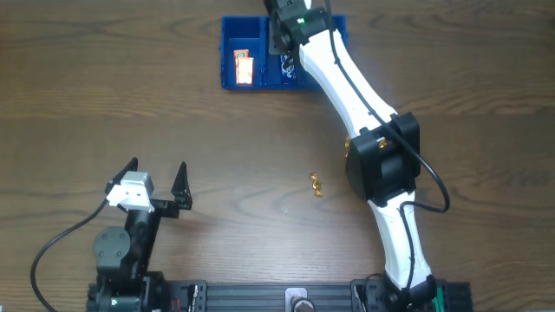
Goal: Sort Candies Into Trays
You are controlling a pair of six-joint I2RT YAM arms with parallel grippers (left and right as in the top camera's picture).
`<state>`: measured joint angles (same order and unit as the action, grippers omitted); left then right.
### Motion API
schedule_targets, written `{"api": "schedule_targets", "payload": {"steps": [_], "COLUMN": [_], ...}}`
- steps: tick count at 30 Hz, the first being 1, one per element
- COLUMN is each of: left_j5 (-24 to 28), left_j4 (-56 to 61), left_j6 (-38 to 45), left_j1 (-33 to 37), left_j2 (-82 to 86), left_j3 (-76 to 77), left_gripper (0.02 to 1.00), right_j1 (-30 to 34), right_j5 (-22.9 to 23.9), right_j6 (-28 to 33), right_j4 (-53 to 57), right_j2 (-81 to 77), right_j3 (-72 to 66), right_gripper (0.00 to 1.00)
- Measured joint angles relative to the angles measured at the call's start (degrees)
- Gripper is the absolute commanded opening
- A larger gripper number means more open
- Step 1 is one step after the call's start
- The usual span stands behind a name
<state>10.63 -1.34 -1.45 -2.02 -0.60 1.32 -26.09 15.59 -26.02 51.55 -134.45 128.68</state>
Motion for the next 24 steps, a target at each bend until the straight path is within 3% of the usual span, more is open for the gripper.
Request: {"api": "schedule_targets", "payload": {"steps": [24], "left_j5": [0.00], "left_j4": [0.02], "left_j6": [0.00], "left_j1": [0.00], "left_j2": [0.00], "left_j3": [0.00], "left_gripper": [0.998], "right_j1": [-0.02], "right_j5": [-0.68], "right_j6": [0.00], "right_j4": [-0.22], "right_j2": [0.00], "right_j3": [0.00], "right_gripper": [0.056]}}
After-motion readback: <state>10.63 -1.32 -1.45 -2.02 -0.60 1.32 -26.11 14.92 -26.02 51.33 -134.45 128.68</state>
